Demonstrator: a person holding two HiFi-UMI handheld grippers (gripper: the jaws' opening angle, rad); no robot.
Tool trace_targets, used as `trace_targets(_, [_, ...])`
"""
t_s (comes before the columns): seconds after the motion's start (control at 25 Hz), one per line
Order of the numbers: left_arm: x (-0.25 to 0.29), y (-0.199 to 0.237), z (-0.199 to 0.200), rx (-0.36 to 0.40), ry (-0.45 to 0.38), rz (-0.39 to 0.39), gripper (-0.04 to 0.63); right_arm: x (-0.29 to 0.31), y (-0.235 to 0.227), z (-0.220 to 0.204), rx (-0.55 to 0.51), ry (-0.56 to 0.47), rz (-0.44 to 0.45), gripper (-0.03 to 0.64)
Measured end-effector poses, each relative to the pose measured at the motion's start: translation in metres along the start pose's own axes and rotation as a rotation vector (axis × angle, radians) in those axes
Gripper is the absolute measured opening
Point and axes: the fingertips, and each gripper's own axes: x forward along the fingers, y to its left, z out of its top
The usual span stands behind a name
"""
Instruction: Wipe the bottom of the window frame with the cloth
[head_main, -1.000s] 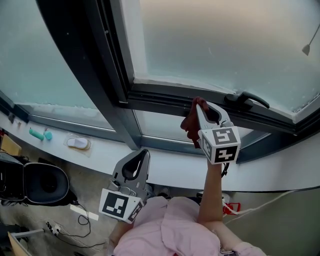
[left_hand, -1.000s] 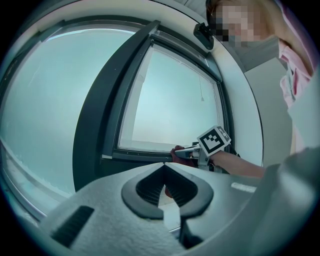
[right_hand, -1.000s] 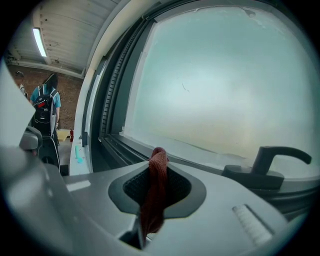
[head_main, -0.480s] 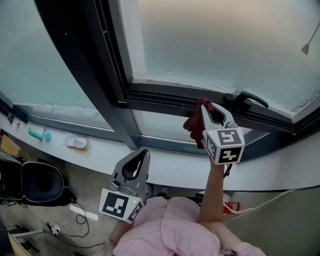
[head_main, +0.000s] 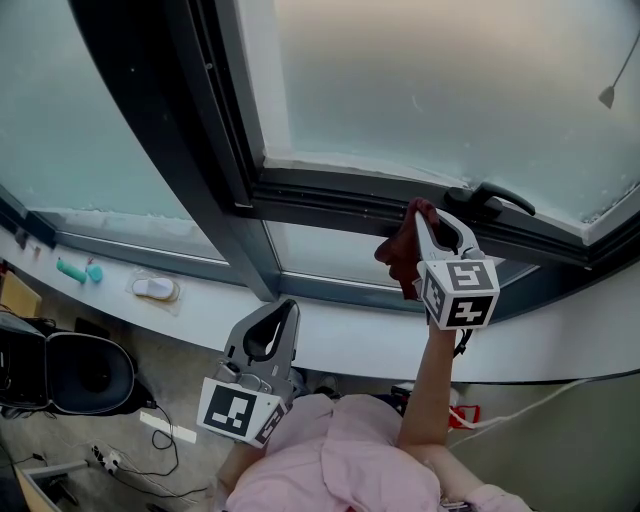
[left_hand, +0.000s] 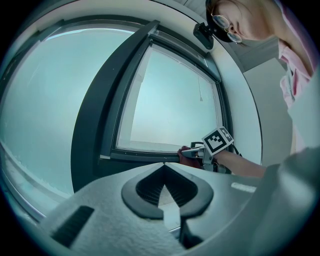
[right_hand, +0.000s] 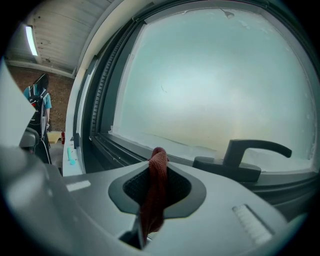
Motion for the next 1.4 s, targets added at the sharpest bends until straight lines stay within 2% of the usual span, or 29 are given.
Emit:
trace_targets(0.76, [0.002, -0.008, 0.0, 0.004, 0.001, -0.018, -0.002, -0.01, -0.023, -0.006, 0.021, 0.002, -0.046, 0.052])
trace_targets(1.4, [-0.001, -0.006, 0.001, 0.004, -0.004, -0.005, -0.002, -0.02, -0.043, -0.011, 0.047, 0.005, -0.089, 0.052])
